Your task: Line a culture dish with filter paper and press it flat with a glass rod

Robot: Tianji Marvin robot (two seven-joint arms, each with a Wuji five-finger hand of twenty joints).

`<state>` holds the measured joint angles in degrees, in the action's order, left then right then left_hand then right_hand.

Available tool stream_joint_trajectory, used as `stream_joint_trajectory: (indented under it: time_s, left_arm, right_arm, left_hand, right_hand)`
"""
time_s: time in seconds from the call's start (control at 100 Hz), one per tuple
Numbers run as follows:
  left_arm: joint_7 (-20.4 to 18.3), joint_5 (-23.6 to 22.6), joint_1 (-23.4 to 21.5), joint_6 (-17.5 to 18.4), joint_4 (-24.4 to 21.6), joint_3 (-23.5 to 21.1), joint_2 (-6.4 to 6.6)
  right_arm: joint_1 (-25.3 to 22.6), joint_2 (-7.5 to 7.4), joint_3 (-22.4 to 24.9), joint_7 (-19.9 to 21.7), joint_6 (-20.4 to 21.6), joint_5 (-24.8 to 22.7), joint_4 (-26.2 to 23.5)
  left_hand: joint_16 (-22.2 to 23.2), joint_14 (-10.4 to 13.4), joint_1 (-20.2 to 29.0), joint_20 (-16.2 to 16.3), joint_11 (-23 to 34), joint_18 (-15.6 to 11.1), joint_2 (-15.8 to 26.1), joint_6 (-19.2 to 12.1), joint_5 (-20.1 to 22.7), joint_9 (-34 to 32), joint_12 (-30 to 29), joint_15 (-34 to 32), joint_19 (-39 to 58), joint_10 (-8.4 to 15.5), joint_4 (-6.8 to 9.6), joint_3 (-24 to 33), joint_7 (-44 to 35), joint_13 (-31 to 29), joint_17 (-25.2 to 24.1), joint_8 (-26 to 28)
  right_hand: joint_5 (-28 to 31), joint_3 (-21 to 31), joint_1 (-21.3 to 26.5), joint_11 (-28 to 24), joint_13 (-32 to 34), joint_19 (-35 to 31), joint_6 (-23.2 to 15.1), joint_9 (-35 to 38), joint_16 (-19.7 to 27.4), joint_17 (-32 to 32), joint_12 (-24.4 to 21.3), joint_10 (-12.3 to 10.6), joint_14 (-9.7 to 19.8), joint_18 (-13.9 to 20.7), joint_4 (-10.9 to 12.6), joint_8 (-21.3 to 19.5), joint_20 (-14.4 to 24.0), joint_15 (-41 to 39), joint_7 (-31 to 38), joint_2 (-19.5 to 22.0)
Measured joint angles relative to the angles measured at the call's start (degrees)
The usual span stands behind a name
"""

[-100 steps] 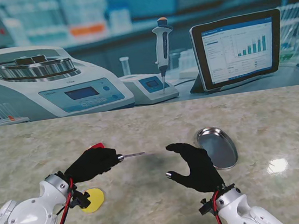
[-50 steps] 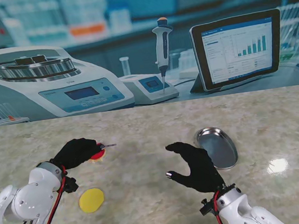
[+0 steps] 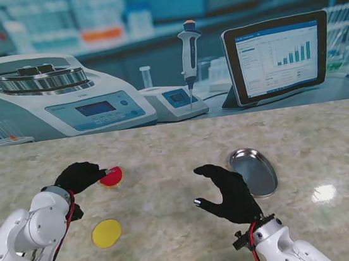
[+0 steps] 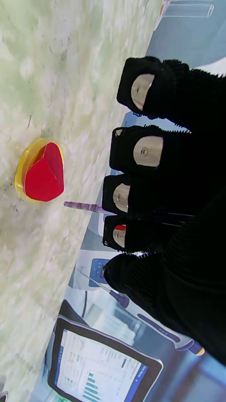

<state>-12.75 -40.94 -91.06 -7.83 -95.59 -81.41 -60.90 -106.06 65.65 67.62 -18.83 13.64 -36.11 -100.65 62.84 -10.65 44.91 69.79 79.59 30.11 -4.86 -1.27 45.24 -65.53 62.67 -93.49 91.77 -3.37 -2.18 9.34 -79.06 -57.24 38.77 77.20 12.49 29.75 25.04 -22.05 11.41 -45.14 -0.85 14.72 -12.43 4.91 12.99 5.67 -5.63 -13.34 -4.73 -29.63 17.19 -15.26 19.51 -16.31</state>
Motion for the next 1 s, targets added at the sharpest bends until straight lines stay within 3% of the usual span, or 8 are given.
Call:
stream_joint_trajectory:
  time_s: [0.26, 0.42, 1.0]
  left_arm:
    - [1.27, -4.31, 0.14, -0.41, 1.70, 0.02, 0.07]
    - [3.48, -4.40, 1.14, 0.21, 4.22, 0.94, 0.09]
    - [5.79, -3.84, 4.58, -0.02, 8.77, 5.37, -0.07]
  right_arm:
    - [0.07, 0.04, -0.07, -0.19, 0.00, 0.09, 0.04]
    - [0.10, 0.08, -0.08, -0.28, 0.00, 0.20, 0.06]
    - [-0.02, 0.09, 0.05, -0.05, -0.18, 0.52, 0.00]
  left_hand:
    - [-0.29, 0.00, -0.07, 0.00, 0.00, 0.00, 0.00, -0.04, 0.00, 0.00, 0.00, 0.00, 0.01, 0.02, 0.00, 0.01, -0.01, 0.00, 0.03, 0.01]
    - [-0.29, 0.00, -0.07, 0.00, 0.00, 0.00, 0.00, -0.06, 0.00, -0.01, 0.00, 0.00, 0.02, 0.03, 0.00, 0.01, -0.01, 0.00, 0.03, 0.01]
    - [-0.30, 0.00, -0.09, 0.00, 0.00, 0.00, 0.00, -0.11, 0.00, -0.01, 0.00, 0.00, 0.05, 0.08, 0.00, 0.02, -0.02, 0.00, 0.03, 0.01]
  right_hand:
    - [0.00, 0.00, 0.00, 0.00, 0.00, 0.00, 0.07, 0.00, 0.00, 0.00, 0.00, 0.00, 0.01, 0.07, 0.05, 0.01, 0.00, 0.00, 0.00, 0.01]
    - [0.00, 0.00, 0.01, 0.00, 0.00, 0.00, 0.47, 0.00, 0.01, 0.00, 0.00, 0.00, 0.02, 0.53, 0.07, 0.03, -0.01, 0.00, 0.00, 0.01]
    - [0.00, 0.00, 0.01, 0.00, 0.00, 0.00, 0.60, 0.00, 0.01, -0.06, 0.00, 0.00, 0.08, 0.58, 0.52, 0.12, -0.61, 0.00, 0.00, 0.02]
